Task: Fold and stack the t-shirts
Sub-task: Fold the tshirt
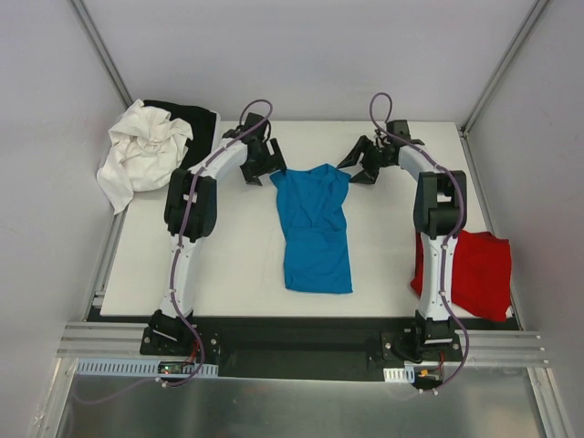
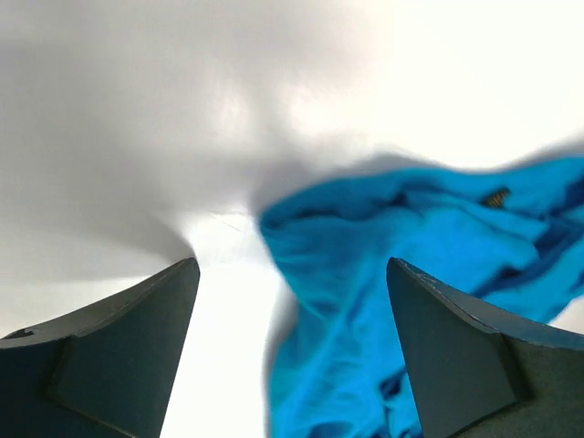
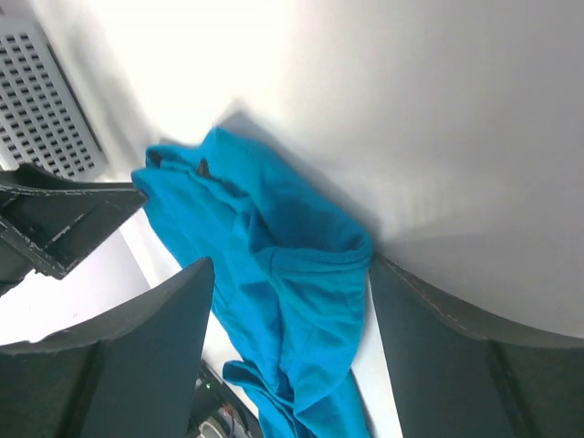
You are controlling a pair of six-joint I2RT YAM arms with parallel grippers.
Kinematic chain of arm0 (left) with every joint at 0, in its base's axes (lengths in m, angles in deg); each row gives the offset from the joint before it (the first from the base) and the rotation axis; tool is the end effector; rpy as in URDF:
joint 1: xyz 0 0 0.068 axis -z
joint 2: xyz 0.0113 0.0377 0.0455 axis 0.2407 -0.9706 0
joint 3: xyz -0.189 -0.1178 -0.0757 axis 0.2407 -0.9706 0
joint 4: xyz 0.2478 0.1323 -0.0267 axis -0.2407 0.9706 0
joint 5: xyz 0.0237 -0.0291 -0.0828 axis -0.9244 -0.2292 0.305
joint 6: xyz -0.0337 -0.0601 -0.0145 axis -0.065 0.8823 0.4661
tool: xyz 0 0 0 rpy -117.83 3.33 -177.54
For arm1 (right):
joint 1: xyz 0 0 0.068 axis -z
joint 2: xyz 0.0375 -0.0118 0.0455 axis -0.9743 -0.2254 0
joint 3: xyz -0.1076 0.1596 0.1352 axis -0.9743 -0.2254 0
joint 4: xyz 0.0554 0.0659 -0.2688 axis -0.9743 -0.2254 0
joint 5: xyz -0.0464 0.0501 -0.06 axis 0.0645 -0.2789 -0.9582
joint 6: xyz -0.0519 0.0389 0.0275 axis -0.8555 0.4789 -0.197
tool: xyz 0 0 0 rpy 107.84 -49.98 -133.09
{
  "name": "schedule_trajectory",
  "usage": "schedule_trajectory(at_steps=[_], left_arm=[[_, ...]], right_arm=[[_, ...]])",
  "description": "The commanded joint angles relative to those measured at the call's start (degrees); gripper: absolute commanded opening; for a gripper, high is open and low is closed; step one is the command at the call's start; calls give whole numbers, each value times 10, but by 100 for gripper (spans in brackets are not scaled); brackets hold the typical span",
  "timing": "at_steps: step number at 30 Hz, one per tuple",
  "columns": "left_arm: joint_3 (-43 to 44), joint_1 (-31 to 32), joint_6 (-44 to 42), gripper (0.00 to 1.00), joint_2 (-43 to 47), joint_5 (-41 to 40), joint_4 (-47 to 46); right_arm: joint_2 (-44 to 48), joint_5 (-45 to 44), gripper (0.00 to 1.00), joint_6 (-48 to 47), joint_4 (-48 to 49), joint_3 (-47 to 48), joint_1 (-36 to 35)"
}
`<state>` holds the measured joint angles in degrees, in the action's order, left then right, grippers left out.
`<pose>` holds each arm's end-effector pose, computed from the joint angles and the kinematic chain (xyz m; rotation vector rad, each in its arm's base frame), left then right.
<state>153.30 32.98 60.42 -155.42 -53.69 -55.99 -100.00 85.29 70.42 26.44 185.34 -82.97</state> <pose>0.4983 -0.1797 0.1277 -0.3413 2.5661 -0.5334 0.5152 0.0903 0.1005 -0.0090 2.4647 1.0282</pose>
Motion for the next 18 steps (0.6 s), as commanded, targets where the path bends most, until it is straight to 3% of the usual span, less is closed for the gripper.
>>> schedule_trajectory(at_steps=[1, 18], left_arm=[[-6, -16, -12, 85, 4, -67, 35], [28, 8, 10, 84, -40, 11, 18]], right_arm=[[-13, -31, 73, 0, 0, 24, 7], [-67, -6, 71, 52, 68, 38, -19]])
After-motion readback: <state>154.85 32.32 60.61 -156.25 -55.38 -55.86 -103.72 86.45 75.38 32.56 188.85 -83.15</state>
